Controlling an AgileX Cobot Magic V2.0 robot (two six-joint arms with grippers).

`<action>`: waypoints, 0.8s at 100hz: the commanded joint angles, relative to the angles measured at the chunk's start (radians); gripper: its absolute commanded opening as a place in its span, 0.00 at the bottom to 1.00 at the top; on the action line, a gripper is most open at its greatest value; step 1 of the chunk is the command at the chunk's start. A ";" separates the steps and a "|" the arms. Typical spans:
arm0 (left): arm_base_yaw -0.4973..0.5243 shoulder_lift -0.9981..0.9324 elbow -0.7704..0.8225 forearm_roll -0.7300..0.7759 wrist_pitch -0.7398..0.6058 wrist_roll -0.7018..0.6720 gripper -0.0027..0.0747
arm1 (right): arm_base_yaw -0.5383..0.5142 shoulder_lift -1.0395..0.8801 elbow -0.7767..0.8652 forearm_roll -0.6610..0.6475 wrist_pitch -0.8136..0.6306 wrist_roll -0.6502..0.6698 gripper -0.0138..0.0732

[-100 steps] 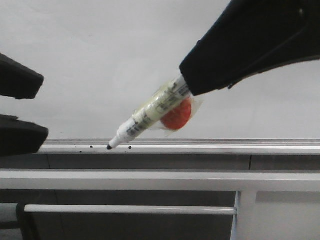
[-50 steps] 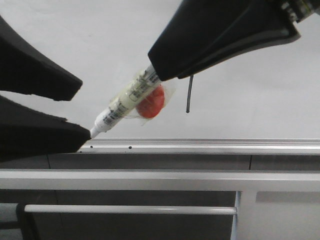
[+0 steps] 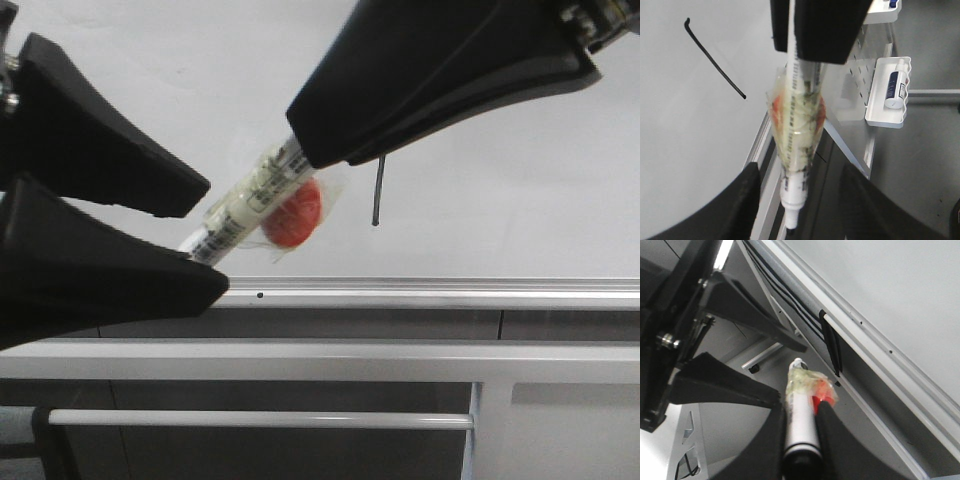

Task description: Write number 1 on whiteboard

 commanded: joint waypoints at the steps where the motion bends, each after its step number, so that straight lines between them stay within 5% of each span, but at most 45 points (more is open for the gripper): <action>1: -0.001 0.005 -0.036 -0.007 -0.074 -0.005 0.47 | 0.021 -0.012 -0.037 0.023 -0.056 -0.002 0.09; 80: -0.001 0.013 -0.036 -0.013 -0.076 -0.005 0.47 | 0.005 -0.012 -0.037 0.005 -0.075 -0.002 0.09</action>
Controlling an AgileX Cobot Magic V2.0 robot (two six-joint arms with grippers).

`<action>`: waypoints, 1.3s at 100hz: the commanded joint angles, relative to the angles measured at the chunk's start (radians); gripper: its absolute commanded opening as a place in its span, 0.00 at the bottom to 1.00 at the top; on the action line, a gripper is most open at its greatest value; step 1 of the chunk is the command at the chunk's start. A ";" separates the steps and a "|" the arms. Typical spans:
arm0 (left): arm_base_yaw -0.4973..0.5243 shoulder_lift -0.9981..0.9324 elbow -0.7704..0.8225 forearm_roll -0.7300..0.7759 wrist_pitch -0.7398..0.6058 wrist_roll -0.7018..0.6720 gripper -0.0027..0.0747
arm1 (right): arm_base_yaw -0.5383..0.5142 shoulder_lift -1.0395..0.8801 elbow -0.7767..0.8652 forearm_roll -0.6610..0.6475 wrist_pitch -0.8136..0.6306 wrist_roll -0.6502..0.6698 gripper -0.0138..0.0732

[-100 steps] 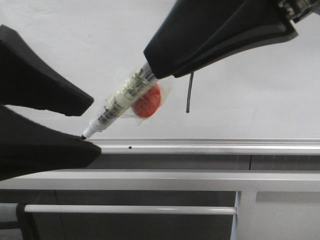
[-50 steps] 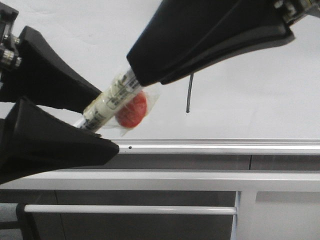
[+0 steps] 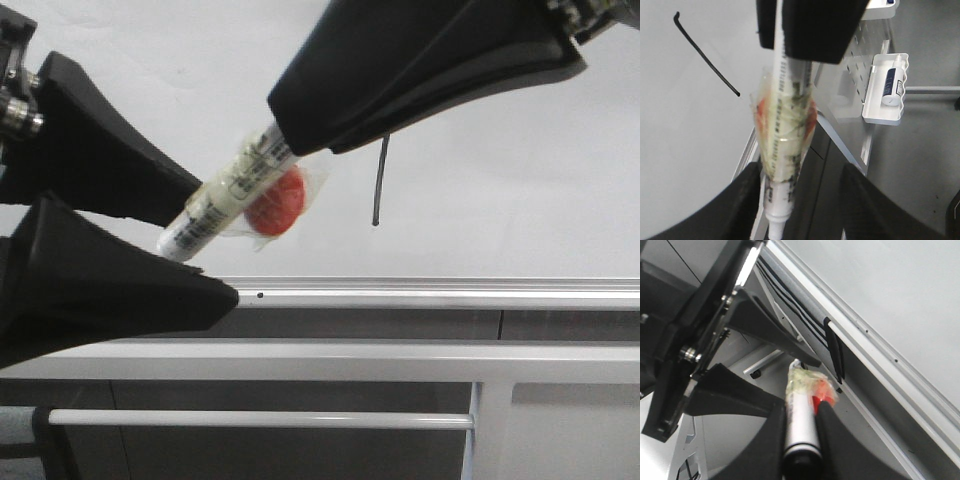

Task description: Write number 1 on whiteboard

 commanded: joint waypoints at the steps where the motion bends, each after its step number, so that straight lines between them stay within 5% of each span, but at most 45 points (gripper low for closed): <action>1: -0.001 -0.010 -0.034 -0.010 -0.071 -0.005 0.47 | -0.008 -0.012 -0.037 0.006 -0.046 -0.002 0.09; 31: -0.001 -0.010 -0.034 -0.010 -0.071 -0.005 0.45 | -0.008 -0.012 -0.037 0.003 -0.031 -0.002 0.09; 55: -0.001 -0.010 -0.034 -0.010 -0.070 -0.005 0.01 | -0.008 -0.012 -0.037 0.009 -0.031 -0.002 0.09; 89: -0.001 -0.010 -0.034 -0.016 -0.066 -0.005 0.01 | -0.008 -0.012 -0.037 0.011 -0.023 -0.002 0.10; 97: -0.001 -0.010 -0.034 -0.018 -0.064 -0.005 0.01 | -0.008 -0.012 -0.039 0.019 -0.028 -0.002 0.23; 111: -0.001 -0.010 -0.034 -0.043 -0.064 -0.005 0.01 | -0.008 -0.016 -0.058 0.022 -0.065 -0.002 0.67; 119: -0.001 -0.010 -0.034 -0.094 -0.064 -0.005 0.01 | -0.008 -0.016 -0.075 -0.012 -0.077 -0.002 0.69; 130: -0.001 -0.010 -0.034 -0.151 -0.068 -0.005 0.01 | -0.008 -0.033 -0.102 -0.092 -0.079 -0.002 0.53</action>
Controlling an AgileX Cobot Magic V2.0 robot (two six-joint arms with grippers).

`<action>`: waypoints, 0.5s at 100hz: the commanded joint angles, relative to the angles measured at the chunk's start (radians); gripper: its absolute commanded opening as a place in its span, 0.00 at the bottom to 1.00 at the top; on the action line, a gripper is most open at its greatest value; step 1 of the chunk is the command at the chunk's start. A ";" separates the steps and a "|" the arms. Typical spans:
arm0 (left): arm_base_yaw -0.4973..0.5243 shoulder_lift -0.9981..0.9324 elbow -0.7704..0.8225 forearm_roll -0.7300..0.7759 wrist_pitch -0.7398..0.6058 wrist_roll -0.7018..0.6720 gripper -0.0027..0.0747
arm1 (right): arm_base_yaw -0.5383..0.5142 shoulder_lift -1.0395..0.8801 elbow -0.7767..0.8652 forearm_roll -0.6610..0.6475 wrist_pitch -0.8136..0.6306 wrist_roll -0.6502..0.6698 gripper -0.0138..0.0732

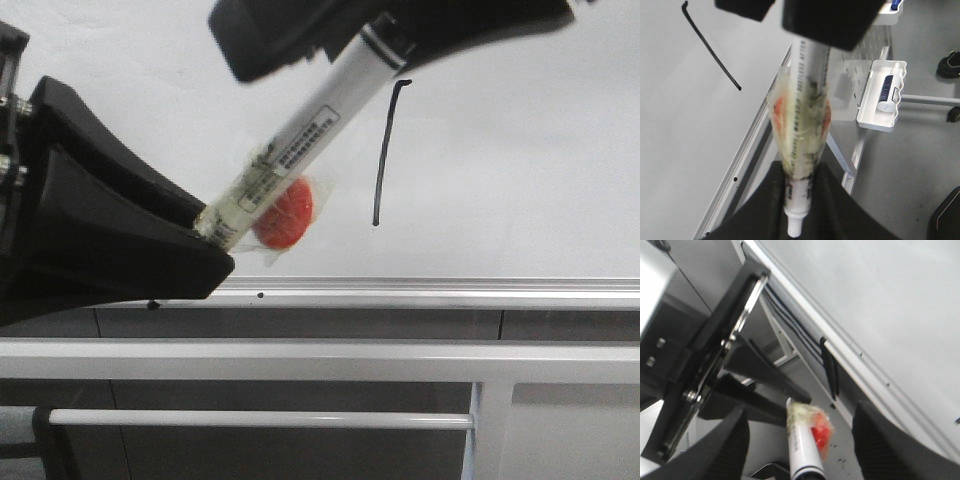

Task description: Write number 1 on whiteboard

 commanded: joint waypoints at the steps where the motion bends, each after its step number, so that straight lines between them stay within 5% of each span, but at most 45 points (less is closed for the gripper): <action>1: -0.003 -0.010 -0.032 -0.058 -0.074 -0.005 0.01 | -0.008 -0.036 -0.054 -0.052 -0.066 -0.003 0.52; 20: -0.003 -0.010 -0.032 -0.148 -0.106 -0.005 0.01 | -0.008 -0.134 -0.063 -0.177 -0.056 -0.003 0.08; 50: -0.003 -0.026 0.058 -0.361 -0.320 -0.005 0.01 | -0.020 -0.288 -0.060 -0.245 0.006 -0.001 0.09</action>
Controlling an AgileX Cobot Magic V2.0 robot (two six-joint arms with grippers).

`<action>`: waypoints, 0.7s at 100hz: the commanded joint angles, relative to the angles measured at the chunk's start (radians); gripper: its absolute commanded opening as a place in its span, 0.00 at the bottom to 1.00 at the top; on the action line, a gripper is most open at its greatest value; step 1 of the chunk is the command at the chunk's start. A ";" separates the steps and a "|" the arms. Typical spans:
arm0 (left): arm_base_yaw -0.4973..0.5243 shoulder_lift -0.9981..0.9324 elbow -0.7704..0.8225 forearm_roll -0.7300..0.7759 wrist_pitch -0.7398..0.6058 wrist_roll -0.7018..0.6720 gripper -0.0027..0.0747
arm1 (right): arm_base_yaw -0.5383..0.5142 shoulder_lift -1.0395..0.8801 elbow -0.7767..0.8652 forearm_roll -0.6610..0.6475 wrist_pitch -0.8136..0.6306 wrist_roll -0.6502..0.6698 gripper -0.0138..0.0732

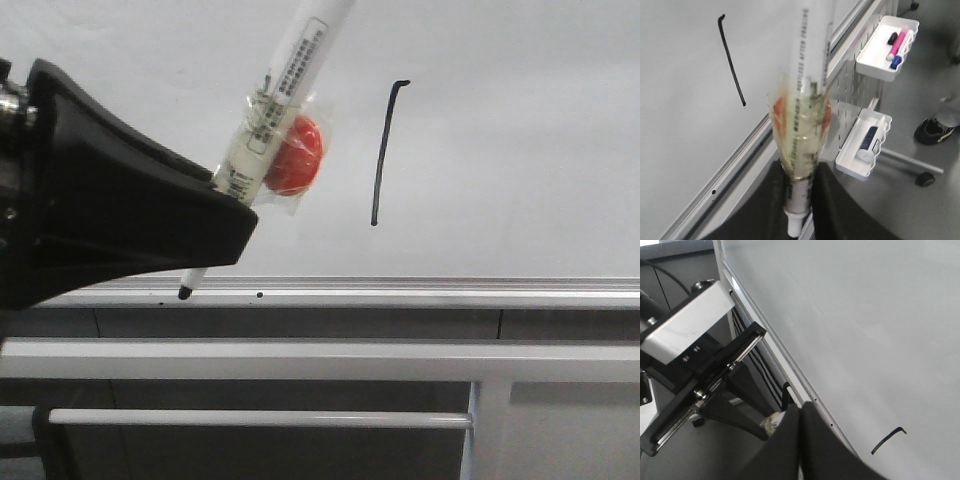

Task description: Write number 1 on whiteboard

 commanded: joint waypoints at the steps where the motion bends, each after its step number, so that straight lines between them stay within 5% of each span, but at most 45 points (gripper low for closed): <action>1: -0.003 -0.026 0.014 -0.097 -0.162 -0.005 0.01 | -0.017 -0.044 -0.033 -0.025 -0.038 0.002 0.09; 38: -0.007 -0.089 0.210 -0.497 -0.483 0.153 0.01 | -0.142 -0.159 -0.021 -0.199 0.063 0.113 0.09; 70: -0.007 -0.087 0.249 -0.566 -0.630 0.179 0.01 | -0.165 -0.271 0.068 -0.448 0.109 0.380 0.09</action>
